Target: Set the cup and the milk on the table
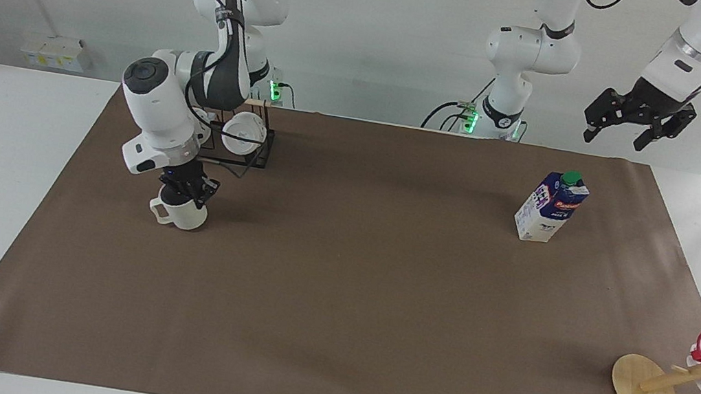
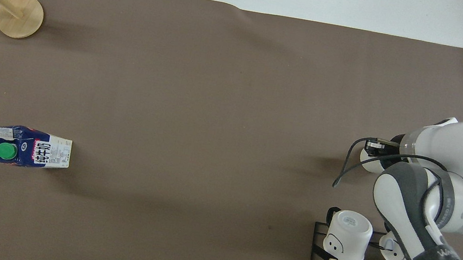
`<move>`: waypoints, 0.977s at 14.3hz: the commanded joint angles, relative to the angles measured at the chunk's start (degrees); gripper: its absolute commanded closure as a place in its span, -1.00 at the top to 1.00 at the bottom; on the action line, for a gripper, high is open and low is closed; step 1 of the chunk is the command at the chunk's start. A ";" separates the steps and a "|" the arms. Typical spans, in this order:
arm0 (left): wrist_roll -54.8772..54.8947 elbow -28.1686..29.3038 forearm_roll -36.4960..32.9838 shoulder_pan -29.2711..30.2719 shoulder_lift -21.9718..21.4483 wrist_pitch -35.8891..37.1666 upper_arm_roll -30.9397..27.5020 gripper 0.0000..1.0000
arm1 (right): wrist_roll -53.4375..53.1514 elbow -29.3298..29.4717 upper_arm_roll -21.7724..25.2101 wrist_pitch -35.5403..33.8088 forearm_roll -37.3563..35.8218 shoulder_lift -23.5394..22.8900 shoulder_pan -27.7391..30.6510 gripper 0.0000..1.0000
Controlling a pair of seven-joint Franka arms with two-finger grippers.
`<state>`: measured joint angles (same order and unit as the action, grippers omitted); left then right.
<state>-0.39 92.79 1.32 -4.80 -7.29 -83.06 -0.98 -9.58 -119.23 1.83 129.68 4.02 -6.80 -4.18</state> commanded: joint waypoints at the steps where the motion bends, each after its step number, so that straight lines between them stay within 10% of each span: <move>1: 1.88 6.78 0.18 2.42 -3.43 -3.25 0.36 1.00 | -1.04 5.49 -0.51 -4.85 1.08 -0.76 -0.39 -1.00; 14: 7.68 32.97 0.18 5.15 -11.16 -24.68 0.18 1.00 | -25.21 14.03 -0.69 -15.68 -6.83 -0.23 -21.82 -1.00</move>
<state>6.44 120.12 1.31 -0.17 -15.04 -103.68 -1.27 -32.53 -106.58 1.09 115.48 -2.50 -6.78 -24.75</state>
